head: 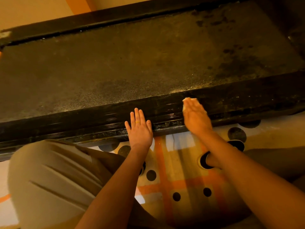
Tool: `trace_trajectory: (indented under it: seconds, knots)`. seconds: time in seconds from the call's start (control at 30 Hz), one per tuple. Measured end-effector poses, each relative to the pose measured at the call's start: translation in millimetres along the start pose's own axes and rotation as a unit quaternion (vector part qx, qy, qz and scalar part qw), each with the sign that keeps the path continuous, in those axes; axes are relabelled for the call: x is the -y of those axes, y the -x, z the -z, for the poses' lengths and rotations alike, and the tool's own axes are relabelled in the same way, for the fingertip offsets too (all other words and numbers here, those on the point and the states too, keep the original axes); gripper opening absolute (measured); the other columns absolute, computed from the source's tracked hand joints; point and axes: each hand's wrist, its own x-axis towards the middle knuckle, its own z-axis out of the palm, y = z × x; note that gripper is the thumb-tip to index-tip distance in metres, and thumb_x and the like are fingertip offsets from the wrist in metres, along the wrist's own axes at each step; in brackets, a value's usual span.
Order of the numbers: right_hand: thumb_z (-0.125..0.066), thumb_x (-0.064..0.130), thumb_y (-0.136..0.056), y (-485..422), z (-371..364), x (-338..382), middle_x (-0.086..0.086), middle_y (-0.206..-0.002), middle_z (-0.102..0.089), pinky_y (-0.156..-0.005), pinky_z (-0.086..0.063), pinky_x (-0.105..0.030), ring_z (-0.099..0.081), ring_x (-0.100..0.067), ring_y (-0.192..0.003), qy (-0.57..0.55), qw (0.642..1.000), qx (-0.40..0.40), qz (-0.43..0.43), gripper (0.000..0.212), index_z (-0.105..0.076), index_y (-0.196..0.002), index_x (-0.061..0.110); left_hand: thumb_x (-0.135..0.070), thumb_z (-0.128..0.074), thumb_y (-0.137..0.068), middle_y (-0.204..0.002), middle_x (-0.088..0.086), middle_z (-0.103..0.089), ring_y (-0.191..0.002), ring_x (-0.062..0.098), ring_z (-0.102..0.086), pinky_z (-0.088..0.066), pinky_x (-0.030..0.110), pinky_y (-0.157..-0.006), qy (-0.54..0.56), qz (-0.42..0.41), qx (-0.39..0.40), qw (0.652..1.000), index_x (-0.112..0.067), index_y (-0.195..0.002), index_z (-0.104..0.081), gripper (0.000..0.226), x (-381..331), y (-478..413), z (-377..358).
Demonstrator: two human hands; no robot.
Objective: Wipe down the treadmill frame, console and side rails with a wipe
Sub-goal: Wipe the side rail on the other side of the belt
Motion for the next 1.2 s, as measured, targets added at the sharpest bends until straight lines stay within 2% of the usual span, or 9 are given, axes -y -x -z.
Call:
trace_trajectory:
  seconds: [0.13,0.23,0.3,0.5,0.63,0.8,0.97,1.07,1.2]
  knots:
    - [-0.029,0.024,-0.105,-4,25,-58,-0.014,-0.157,-0.032,-0.118,-0.029,-0.049,-0.026,-0.031,-0.147,0.008,0.993,-0.05,-0.108,0.051,-0.029,-0.154,0.009,-0.042,-0.01,-0.107,-0.168,0.003,0.01,-0.154,0.021,0.015,0.011,0.045,-0.119,0.007,-0.001,-0.006,1.0,-0.016,-0.16,0.003,0.06,0,0,-1]
    - [-0.026,0.023,-0.104,0,25,-66,-0.019,-0.155,-0.034,-0.118,-0.027,-0.05,-0.027,-0.035,-0.145,0.022,0.988,-0.064,-0.137,0.052,-0.031,-0.151,0.002,-0.042,-0.01,-0.107,-0.168,0.003,0.009,-0.154,0.022,0.014,0.01,0.046,-0.12,0.007,-0.001,-0.015,1.0,-0.016,-0.16,0.002,0.06,0,1,-3]
    - [-0.025,0.025,-0.107,8,20,-47,-0.02,-0.16,-0.028,-0.123,-0.018,-0.048,-0.019,-0.035,-0.15,0.007,0.987,-0.06,-0.147,0.053,-0.027,-0.154,0.003,-0.042,-0.01,-0.107,-0.168,0.003,0.009,-0.154,0.022,0.013,0.01,0.046,-0.12,0.008,-0.003,-0.018,1.0,-0.016,-0.161,0.002,0.06,0,1,-4]
    - [-0.02,0.029,-0.109,28,-19,47,-0.005,-0.166,-0.004,-0.123,0.001,-0.038,0.005,-0.025,-0.153,0.02,1.0,0.02,0.011,0.053,-0.008,-0.158,0.013,-0.041,-0.011,-0.108,-0.169,0.004,0.007,-0.154,0.022,0.012,0.009,0.046,-0.121,0.008,-0.001,-0.022,1.0,-0.016,-0.161,0.0,0.06,0,1,-5]
    - [-0.023,0.028,-0.109,-1,-22,72,-0.003,-0.167,-0.013,-0.123,-0.002,-0.036,0.0,-0.022,-0.154,-0.012,0.996,0.048,0.073,0.052,-0.018,-0.158,0.014,-0.041,-0.012,-0.108,-0.169,0.004,0.007,-0.154,0.023,0.012,0.005,0.049,-0.123,0.012,-0.006,-0.006,1.0,-0.015,-0.161,0.0,0.06,0,0,-1]
    - [-0.026,0.026,-0.108,-13,1,30,-0.004,-0.165,-0.019,-0.122,-0.015,-0.039,-0.011,-0.023,-0.153,-0.018,0.999,0.025,0.023,0.051,-0.022,-0.158,0.017,-0.042,-0.01,-0.107,-0.169,0.004,0.007,-0.154,0.022,0.012,0.006,0.049,-0.122,0.018,-0.005,-0.005,1.0,-0.015,-0.161,0.0,0.061,1,0,0]
    - [-0.027,0.025,-0.107,-7,-2,17,-0.011,-0.162,-0.023,-0.122,-0.012,-0.039,-0.014,-0.028,-0.152,-0.014,0.997,-0.019,-0.071,0.051,-0.022,-0.156,0.01,-0.043,-0.009,-0.107,-0.168,0.003,0.008,-0.154,0.022,0.012,0.006,0.048,-0.123,0.019,-0.007,-0.006,1.0,-0.017,-0.161,0.001,0.061,2,-1,-1]
    - [-0.029,0.024,-0.106,-5,-17,44,-0.012,-0.158,-0.03,-0.121,-0.019,-0.04,-0.022,-0.029,-0.148,0.013,1.0,-0.016,-0.003,0.051,-0.027,-0.154,0.009,-0.043,-0.009,-0.107,-0.168,0.004,0.008,-0.154,0.022,0.012,0.006,0.049,-0.122,0.017,-0.006,-0.004,1.0,-0.016,-0.16,0.001,0.061,2,-1,0]
    - [-0.022,0.028,-0.109,-12,-8,22,-0.002,-0.166,-0.012,-0.125,-0.008,-0.04,-0.004,-0.022,-0.154,-0.005,1.0,0.011,0.006,0.052,-0.015,-0.158,0.017,-0.043,-0.01,-0.107,-0.168,0.003,0.008,-0.154,0.021,0.014,0.007,0.048,-0.122,0.016,-0.005,-0.009,1.0,-0.017,-0.16,0.002,0.06,3,-1,-3]
